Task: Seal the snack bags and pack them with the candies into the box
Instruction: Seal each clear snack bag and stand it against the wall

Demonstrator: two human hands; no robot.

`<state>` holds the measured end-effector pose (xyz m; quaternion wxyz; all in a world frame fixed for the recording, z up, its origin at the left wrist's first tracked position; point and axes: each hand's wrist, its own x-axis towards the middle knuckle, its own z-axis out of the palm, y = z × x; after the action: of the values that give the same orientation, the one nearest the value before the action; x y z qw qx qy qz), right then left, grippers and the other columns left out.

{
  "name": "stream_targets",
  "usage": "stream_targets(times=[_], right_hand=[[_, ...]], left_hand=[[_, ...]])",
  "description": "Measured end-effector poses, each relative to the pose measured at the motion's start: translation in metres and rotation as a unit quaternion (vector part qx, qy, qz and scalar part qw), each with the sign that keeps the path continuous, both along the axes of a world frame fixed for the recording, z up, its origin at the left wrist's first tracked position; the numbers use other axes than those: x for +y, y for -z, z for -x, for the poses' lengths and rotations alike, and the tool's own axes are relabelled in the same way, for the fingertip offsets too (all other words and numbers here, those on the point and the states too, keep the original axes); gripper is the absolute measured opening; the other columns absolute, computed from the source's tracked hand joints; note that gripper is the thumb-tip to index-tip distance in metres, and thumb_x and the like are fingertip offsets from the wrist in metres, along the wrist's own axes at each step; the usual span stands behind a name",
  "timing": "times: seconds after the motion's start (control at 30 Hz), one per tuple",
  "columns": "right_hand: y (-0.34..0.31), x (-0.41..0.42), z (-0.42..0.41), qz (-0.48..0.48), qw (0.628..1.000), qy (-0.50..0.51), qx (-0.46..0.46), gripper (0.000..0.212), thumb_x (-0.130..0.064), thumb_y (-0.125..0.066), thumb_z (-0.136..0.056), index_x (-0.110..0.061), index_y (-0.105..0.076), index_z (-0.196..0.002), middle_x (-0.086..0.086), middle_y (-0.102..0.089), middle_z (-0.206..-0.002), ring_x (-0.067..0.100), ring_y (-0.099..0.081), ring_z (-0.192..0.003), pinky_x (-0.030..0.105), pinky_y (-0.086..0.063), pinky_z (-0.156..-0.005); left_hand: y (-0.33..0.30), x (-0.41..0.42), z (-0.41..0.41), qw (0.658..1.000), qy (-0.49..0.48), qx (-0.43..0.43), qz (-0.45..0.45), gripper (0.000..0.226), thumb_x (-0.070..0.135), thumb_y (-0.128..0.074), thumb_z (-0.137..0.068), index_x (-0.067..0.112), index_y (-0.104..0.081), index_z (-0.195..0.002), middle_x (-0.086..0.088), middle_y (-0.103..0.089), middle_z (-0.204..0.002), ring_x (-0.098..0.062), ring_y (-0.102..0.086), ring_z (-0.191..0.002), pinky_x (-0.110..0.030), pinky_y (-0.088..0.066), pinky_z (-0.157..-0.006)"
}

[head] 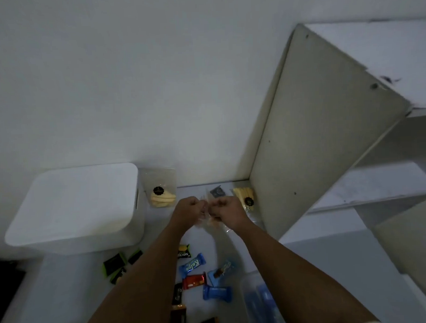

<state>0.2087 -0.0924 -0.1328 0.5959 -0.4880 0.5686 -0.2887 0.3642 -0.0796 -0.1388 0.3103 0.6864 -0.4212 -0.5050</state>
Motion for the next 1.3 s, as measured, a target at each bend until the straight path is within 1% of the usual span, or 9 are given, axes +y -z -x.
stream_targets(times=[0.3,0.43,0.57,0.67,0.83,0.9,1.0,1.13,1.3], right_hand=[[-0.044,0.015,0.037,0.180,0.970,0.057,0.150,0.018,0.000,-0.057,-0.086,-0.016,-0.063,-0.082,-0.002,-0.062,-0.072,0.009,-0.056,-0.060,0.023,-0.047,-0.051],[-0.057,0.017,0.042,0.249,0.937,-0.029,0.245,0.033,0.003,-0.049,-0.087,-0.020,-0.072,-0.083,0.003,-0.062,-0.097,0.014,-0.059,-0.076,0.022,-0.043,-0.061],[-0.071,0.013,0.046,0.215,0.924,-0.107,0.298,0.037,-0.007,-0.052,-0.089,-0.016,-0.074,-0.118,0.007,-0.067,-0.128,0.023,-0.066,-0.110,0.031,-0.055,-0.092],[-0.084,0.012,0.051,0.208,0.934,-0.107,0.270,0.027,-0.020,-0.063,-0.086,-0.012,-0.076,-0.109,0.007,-0.075,-0.111,0.025,-0.071,-0.095,0.044,-0.059,-0.087],[-0.111,0.008,0.061,0.195,0.936,-0.185,0.228,0.061,-0.021,-0.084,-0.076,-0.011,-0.064,-0.132,0.004,-0.069,-0.125,0.020,-0.069,-0.100,0.035,-0.060,-0.085],[-0.121,0.004,0.067,0.192,0.929,-0.226,0.223,0.063,-0.020,-0.086,-0.073,-0.011,-0.064,-0.131,0.004,-0.069,-0.123,0.015,-0.067,-0.099,0.029,-0.056,-0.082],[-0.132,0.003,0.073,0.203,0.911,-0.282,0.223,0.059,-0.018,-0.087,-0.072,-0.012,-0.067,-0.128,0.002,-0.072,-0.115,0.013,-0.067,-0.100,0.023,-0.053,-0.082],[-0.145,0.005,0.080,0.200,0.924,-0.279,0.172,0.038,-0.009,-0.077,-0.080,-0.012,-0.073,-0.117,0.006,-0.075,-0.108,0.009,-0.068,-0.085,0.014,-0.050,-0.060],[-0.154,0.007,0.089,0.177,0.959,-0.204,0.086,0.022,-0.028,-0.069,-0.091,-0.013,-0.077,-0.105,0.005,-0.077,-0.101,0.010,-0.073,-0.081,0.027,-0.052,-0.066]], left_hand=[[-0.049,0.027,0.029,0.992,0.022,-0.106,0.063,0.032,0.029,-0.060,-0.081,0.015,-0.045,-0.056,-0.015,-0.045,-0.059,-0.019,-0.048,-0.058,-0.037,-0.043,-0.060],[-0.062,0.038,0.043,0.991,0.000,-0.105,0.077,0.037,0.036,-0.059,-0.079,0.003,-0.064,-0.062,-0.025,-0.064,-0.067,-0.019,-0.057,-0.060,-0.032,-0.045,-0.061],[-0.079,0.049,0.051,0.991,-0.001,-0.101,0.084,0.035,0.025,-0.060,-0.087,0.010,-0.061,-0.056,-0.017,-0.067,-0.063,-0.020,-0.060,-0.059,-0.030,-0.046,-0.062],[-0.094,0.057,0.054,0.993,0.011,-0.078,0.086,0.030,0.021,-0.058,-0.090,0.013,-0.055,-0.061,-0.012,-0.064,-0.066,-0.019,-0.060,-0.064,-0.030,-0.047,-0.064],[-0.104,0.063,0.045,0.978,-0.046,-0.126,0.160,0.029,0.028,-0.060,-0.096,0.005,-0.063,-0.079,-0.013,-0.068,-0.081,-0.028,-0.063,-0.078,-0.039,-0.050,-0.074],[-0.108,0.064,0.038,0.964,-0.072,-0.177,0.187,0.014,0.021,-0.063,-0.092,0.014,-0.066,-0.103,-0.007,-0.066,-0.110,-0.025,-0.060,-0.103,-0.035,-0.047,-0.085],[-0.113,0.063,0.034,0.972,-0.002,-0.180,0.151,0.053,0.009,-0.061,-0.087,0.025,-0.055,-0.138,-0.003,-0.050,-0.146,-0.023,-0.047,-0.135,-0.037,-0.042,-0.106],[-0.112,0.064,0.041,0.972,0.063,-0.165,0.154,0.047,0.008,-0.068,-0.083,0.019,-0.065,-0.129,-0.002,-0.064,-0.133,-0.018,-0.058,-0.119,-0.030,-0.047,-0.096],[-0.114,0.060,0.051,0.963,0.050,-0.164,0.205,0.020,0.020,-0.058,-0.099,0.018,-0.078,-0.098,0.003,-0.074,-0.094,-0.004,-0.066,-0.086,-0.024,-0.047,-0.076]])
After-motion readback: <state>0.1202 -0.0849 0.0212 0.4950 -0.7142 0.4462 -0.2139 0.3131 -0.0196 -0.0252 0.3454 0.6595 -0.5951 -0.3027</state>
